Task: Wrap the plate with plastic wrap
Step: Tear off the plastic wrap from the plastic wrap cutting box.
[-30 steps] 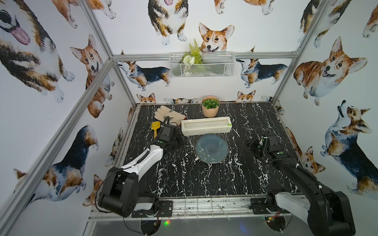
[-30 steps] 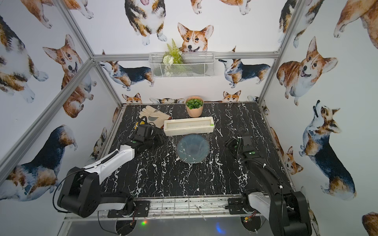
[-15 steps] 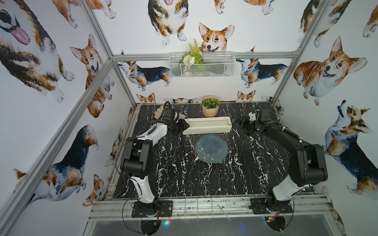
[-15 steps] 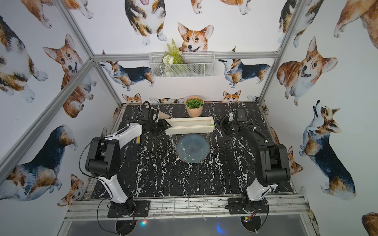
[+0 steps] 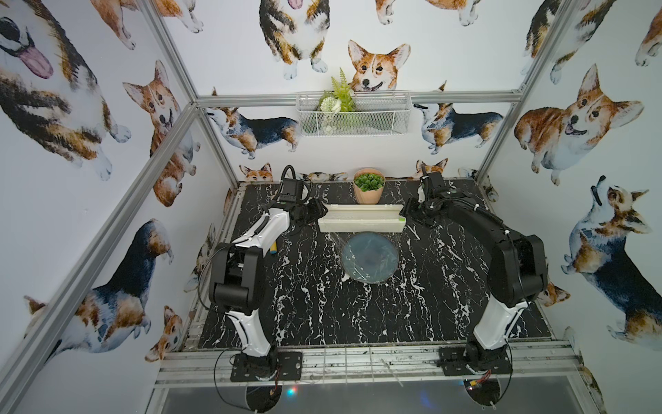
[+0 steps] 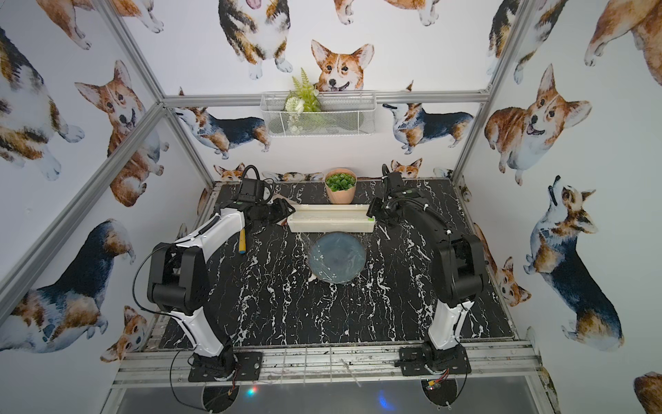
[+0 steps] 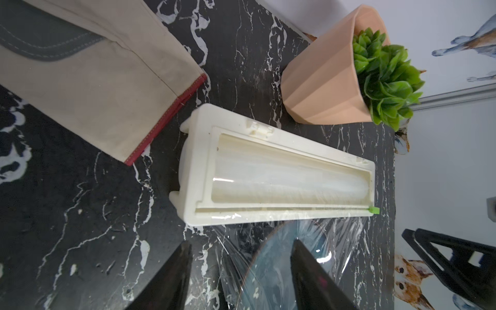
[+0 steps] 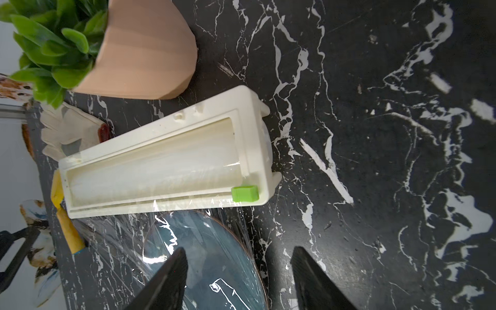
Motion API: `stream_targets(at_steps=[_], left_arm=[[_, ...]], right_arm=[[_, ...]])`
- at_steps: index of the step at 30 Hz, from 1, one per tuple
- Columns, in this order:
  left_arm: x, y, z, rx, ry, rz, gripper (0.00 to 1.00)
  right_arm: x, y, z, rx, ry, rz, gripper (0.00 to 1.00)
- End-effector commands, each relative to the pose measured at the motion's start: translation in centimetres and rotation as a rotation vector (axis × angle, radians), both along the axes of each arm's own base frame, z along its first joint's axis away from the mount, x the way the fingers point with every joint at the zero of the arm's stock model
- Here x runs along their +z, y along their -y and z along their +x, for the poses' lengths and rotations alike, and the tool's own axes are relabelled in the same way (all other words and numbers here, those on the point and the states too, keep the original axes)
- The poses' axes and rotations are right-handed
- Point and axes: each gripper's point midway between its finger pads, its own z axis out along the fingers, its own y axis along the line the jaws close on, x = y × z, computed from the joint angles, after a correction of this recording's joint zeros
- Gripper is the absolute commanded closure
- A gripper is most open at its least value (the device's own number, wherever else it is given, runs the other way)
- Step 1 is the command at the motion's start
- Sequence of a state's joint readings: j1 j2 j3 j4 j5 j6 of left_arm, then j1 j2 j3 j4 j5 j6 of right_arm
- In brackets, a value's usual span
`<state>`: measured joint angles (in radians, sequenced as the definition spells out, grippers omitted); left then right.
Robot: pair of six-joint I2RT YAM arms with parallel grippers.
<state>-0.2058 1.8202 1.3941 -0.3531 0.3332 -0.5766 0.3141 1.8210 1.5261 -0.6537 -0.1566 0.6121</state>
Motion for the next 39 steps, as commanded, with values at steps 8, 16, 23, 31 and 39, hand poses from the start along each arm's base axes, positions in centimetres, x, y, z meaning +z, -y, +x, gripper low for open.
stream_targets(at_steps=[8,16,23,31,39], left_arm=[[-3.1,0.7,2.5,-0.049,-0.048,0.005,0.39],[-3.6,1.2,2.7,-0.067,-0.06,-0.022,0.39],[-3.4,1.5,2.8,-0.071,-0.057,-0.038,0.4],[-3.6,1.8,2.8,-0.07,-0.057,-0.053,0.42],[-3.6,1.9,2.8,-0.077,-0.056,-0.05,0.42]], right_arm=[[-2.2,-0.2,0.4,0.065,-0.053,-0.168,0.35],[-2.3,-1.4,1.5,0.098,-0.046,-0.174,0.35],[-3.2,-2.4,1.5,0.114,-0.06,-0.174,0.42],[-3.4,-3.2,1.6,0.131,-0.057,-0.171,0.48],[-3.8,-2.7,1.9,0.141,-0.063,-0.219,0.46]])
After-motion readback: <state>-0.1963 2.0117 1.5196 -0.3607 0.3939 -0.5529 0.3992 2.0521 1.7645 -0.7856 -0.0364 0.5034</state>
